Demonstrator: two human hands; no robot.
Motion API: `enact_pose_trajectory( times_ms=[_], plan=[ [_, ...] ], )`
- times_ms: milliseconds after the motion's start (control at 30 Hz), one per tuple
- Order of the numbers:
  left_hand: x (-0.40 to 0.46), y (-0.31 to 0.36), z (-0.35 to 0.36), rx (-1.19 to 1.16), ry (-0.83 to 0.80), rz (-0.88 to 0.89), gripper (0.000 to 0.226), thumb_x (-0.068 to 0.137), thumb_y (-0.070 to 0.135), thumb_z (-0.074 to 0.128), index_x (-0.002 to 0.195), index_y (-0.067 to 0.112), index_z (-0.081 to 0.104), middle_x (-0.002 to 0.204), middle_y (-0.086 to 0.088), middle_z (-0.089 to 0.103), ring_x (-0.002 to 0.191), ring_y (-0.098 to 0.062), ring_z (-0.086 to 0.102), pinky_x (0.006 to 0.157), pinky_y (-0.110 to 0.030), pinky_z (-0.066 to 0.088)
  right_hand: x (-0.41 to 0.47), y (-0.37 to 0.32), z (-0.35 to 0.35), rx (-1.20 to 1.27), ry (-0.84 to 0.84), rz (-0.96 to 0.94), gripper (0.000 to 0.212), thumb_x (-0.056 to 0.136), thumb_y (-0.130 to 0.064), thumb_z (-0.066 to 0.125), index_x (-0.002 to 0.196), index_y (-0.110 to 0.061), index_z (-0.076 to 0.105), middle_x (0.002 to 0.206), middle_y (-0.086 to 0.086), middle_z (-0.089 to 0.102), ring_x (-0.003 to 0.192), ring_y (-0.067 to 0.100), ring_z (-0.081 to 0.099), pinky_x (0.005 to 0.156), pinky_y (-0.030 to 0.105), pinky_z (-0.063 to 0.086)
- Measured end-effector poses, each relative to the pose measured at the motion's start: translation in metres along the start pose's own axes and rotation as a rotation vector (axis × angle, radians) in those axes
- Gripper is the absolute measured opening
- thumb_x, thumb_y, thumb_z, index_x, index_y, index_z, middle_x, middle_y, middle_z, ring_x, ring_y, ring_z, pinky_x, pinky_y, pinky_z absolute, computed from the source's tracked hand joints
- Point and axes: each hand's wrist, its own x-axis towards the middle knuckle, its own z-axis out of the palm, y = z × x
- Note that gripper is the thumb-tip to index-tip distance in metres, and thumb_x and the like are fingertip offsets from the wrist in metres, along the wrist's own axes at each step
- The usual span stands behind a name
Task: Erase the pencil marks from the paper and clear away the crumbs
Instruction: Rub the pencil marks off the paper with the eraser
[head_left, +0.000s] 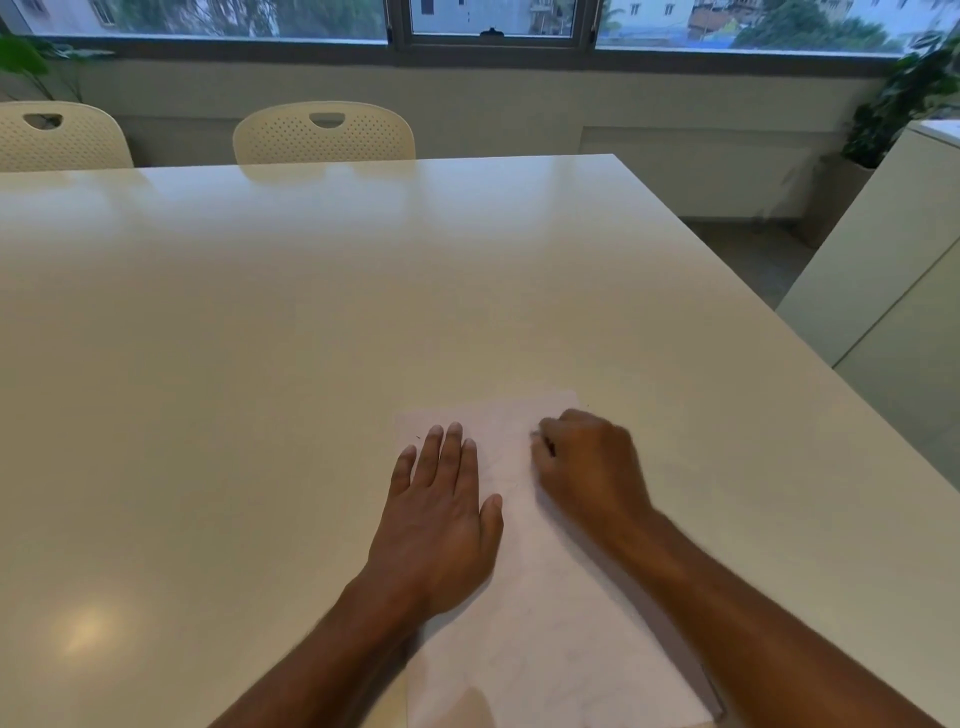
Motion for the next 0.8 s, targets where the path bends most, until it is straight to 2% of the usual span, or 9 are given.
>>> enact_pose_trajectory(
  times_ms=[67, 100, 233, 333, 433, 567, 633, 733, 800],
  plan=[
    [0.000, 0.000, 0.000, 0.009, -0.001, 0.000, 0.067, 0.103, 0.048, 0.004, 0.156, 0.011, -0.014, 0.164, -0.007, -0.024, 0.148, -0.020, -0.029, 0.123, -0.043, -0.012, -0.013, -0.010, 0.001, 0.050, -0.074, -0.070, 0.024, 0.087, -0.026, 0.058, 0.066, -0.016, 0.063, 0.063, -0.002, 0.055, 0.054, 0.022, 0.056, 0.050, 0.029, 0.043],
    [0.000, 0.000, 0.000, 0.011, -0.003, -0.001, 0.067, 0.103, 0.048, 0.005, 0.156, 0.011, -0.014, 0.163, -0.007, -0.025, 0.148, -0.020, -0.029, 0.123, -0.043, -0.012, -0.010, -0.004, -0.002, 0.050, -0.074, -0.048, 0.024, 0.088, -0.027, 0.059, 0.068, -0.017, 0.064, 0.064, -0.002, 0.056, 0.056, 0.022, 0.057, 0.051, 0.029, 0.044],
    [0.000, 0.000, -0.001, -0.001, -0.010, 0.002, 0.067, 0.103, 0.048, 0.005, 0.156, 0.012, -0.016, 0.162, -0.006, -0.027, 0.148, -0.019, -0.030, 0.123, -0.042, -0.013, 0.014, 0.029, -0.005, -0.057, 0.063, 0.136, 0.022, 0.084, -0.025, 0.064, 0.065, -0.014, 0.066, 0.064, 0.003, 0.059, 0.058, 0.028, 0.061, 0.052, 0.027, 0.038],
    [0.000, 0.000, 0.001, 0.004, -0.007, 0.003, 0.067, 0.103, 0.048, 0.004, 0.156, 0.011, -0.015, 0.163, -0.007, -0.026, 0.148, -0.020, -0.030, 0.123, -0.043, -0.012, -0.004, 0.001, -0.002, -0.007, 0.019, 0.008, 0.023, 0.082, -0.020, 0.063, 0.061, -0.015, 0.059, 0.061, 0.002, 0.055, 0.050, 0.026, 0.056, 0.048, 0.028, 0.039],
    [0.000, -0.001, 0.001, 0.007, -0.007, 0.004, 0.068, 0.103, 0.048, 0.004, 0.156, 0.011, -0.014, 0.163, -0.008, -0.025, 0.148, -0.020, -0.029, 0.123, -0.043, -0.012, -0.015, -0.007, -0.003, 0.050, -0.069, -0.074, 0.023, 0.088, -0.025, 0.059, 0.066, -0.017, 0.061, 0.064, -0.001, 0.055, 0.053, 0.022, 0.055, 0.050, 0.029, 0.043],
    [0.000, 0.000, 0.000, -0.004, -0.017, 0.006, 0.067, 0.103, 0.049, 0.004, 0.155, 0.012, -0.017, 0.162, -0.006, -0.028, 0.147, -0.020, -0.032, 0.123, -0.043, -0.012, 0.016, 0.029, -0.005, -0.046, 0.075, 0.125, 0.023, 0.083, -0.025, 0.060, 0.064, -0.014, 0.065, 0.064, 0.003, 0.058, 0.057, 0.028, 0.060, 0.051, 0.027, 0.036],
    [0.000, -0.001, 0.000, 0.000, -0.012, 0.005, 0.067, 0.103, 0.048, 0.004, 0.155, 0.011, -0.016, 0.162, -0.007, -0.027, 0.147, -0.020, -0.031, 0.123, -0.043, -0.012, 0.010, 0.016, -0.005, -0.026, 0.089, 0.069, 0.021, 0.079, -0.020, 0.062, 0.060, -0.013, 0.060, 0.060, 0.003, 0.055, 0.052, 0.028, 0.058, 0.048, 0.026, 0.035],
    [0.001, -0.001, 0.001, 0.009, -0.003, 0.005, 0.067, 0.103, 0.048, 0.004, 0.156, 0.011, -0.014, 0.163, -0.008, -0.025, 0.148, -0.020, -0.029, 0.123, -0.043, -0.012, -0.013, -0.015, 0.002, 0.070, -0.037, -0.093, 0.022, 0.087, -0.023, 0.060, 0.066, -0.016, 0.061, 0.063, -0.001, 0.055, 0.052, 0.021, 0.054, 0.050, 0.027, 0.039],
    [0.001, -0.001, 0.001, 0.007, -0.002, 0.004, 0.068, 0.103, 0.048, 0.004, 0.157, 0.011, -0.013, 0.163, -0.007, -0.025, 0.148, -0.020, -0.029, 0.123, -0.043, -0.012, -0.002, -0.004, 0.003, 0.063, -0.033, -0.065, 0.023, 0.089, -0.026, 0.058, 0.069, -0.017, 0.065, 0.066, -0.001, 0.058, 0.057, 0.021, 0.058, 0.053, 0.028, 0.044]
  ],
)
